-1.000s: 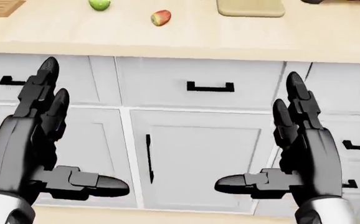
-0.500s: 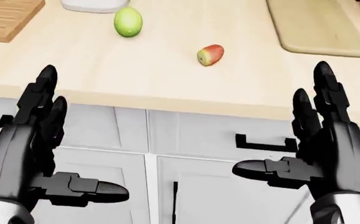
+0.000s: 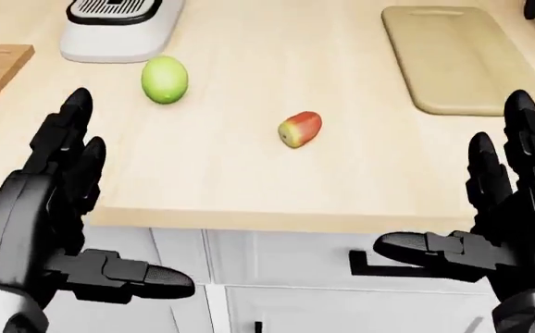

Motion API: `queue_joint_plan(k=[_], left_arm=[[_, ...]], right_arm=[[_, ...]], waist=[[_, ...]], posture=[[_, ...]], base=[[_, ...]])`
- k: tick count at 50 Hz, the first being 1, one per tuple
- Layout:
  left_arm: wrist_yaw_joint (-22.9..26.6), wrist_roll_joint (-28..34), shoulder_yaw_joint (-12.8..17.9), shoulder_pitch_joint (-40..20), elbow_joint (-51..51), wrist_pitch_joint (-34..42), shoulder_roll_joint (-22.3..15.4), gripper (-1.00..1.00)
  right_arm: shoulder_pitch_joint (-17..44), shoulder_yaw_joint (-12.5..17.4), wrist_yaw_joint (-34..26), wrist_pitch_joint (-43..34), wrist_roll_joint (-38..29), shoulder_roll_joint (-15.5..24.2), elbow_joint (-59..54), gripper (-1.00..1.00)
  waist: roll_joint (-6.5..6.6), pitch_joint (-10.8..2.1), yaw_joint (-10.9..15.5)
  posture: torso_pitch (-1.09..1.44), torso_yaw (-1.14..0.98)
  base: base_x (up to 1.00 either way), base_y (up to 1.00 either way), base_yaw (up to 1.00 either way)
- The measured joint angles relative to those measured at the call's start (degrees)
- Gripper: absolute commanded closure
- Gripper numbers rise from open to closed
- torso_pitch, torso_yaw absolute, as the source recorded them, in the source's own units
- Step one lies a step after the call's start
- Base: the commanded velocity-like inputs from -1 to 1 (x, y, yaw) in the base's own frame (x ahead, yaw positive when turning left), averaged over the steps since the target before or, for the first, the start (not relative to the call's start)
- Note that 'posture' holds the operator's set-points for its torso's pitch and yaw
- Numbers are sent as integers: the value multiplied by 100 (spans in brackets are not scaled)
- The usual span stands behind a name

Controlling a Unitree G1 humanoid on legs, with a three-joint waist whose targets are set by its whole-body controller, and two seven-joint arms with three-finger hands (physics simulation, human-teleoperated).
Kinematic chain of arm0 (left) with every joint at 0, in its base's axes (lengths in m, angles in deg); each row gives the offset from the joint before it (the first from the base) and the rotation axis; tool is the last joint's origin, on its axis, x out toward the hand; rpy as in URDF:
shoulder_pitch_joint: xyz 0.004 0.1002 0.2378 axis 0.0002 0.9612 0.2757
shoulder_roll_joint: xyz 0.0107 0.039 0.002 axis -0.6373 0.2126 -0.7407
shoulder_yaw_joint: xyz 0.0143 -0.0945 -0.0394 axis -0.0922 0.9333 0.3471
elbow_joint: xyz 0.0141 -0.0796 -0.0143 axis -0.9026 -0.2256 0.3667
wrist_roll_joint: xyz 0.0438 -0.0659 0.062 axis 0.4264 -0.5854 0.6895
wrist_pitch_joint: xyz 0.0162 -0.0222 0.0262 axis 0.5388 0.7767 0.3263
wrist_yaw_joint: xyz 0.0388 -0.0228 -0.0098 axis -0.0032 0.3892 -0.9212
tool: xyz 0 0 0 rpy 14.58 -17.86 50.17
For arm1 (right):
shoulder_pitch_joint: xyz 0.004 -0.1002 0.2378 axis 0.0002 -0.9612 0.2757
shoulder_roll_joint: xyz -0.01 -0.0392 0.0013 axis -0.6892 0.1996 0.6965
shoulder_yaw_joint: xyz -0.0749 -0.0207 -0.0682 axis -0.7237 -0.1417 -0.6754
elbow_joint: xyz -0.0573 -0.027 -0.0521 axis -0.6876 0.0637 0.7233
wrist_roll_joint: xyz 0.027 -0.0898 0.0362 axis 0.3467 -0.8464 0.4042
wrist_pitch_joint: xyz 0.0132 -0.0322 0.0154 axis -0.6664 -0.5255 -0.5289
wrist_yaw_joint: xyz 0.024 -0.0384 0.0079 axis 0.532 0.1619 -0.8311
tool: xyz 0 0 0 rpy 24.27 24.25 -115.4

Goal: Place the lime and the date on separate cutting boards.

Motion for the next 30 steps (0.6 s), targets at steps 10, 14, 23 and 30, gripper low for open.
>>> queue_joint_plan(k=[10,14,23,30], left_arm=[[-89,3,162,71,184,-215,-37,-100],[-104,3,170,26,137,-158,-44,-100],[-127,1,227,-118,308,-60,-95,-100],[-45,-129,175,-191,412,183,-92,-100]], right_arm=[[16,-214,-174,218,-2,-87,323,-100],[48,-115,-157,103,18,-72,267,-100],[89,-125,-179,154,118,-57,450,-100],[17,52,-79,-69,96,8,657,-100]], waist=[[471,62,-11],[450,-45,32],[-287,-196,47],[-258,-145,-195]], posture=[[0,0],[0,0],[0,0],[0,0]], base=[[52,-12,0],[50,-57,0],[17,-47,0],[-43,-12,0]])
